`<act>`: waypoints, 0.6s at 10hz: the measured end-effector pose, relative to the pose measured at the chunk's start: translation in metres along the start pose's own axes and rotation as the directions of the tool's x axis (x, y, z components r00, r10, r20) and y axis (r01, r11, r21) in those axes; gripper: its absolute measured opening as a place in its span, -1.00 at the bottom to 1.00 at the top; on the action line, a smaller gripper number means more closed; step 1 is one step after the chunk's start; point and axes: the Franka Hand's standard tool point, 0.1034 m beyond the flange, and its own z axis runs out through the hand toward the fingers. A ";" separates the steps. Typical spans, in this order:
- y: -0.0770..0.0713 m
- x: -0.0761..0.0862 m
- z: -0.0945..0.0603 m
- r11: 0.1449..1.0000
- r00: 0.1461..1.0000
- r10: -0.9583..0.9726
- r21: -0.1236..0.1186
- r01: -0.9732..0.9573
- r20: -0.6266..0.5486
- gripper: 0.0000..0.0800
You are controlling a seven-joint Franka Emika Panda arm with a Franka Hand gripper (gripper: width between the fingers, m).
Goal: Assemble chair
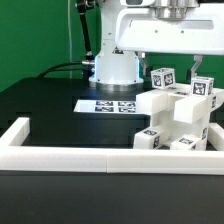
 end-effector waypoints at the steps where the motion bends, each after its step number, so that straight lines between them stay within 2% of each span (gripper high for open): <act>1: 0.001 -0.001 0.001 0.995 0.995 -0.101 0.000 0.101 -0.005 0.62; 4: 0.007 0.004 -0.001 0.895 0.894 -0.447 -0.001 0.447 -0.010 0.62; 6: 0.009 0.005 -0.001 0.829 0.829 -0.559 -0.005 0.559 -0.009 0.62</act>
Offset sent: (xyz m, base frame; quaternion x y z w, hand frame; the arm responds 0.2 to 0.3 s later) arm 0.0045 0.0021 0.0048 0.0475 -0.0035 -0.2752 0.9602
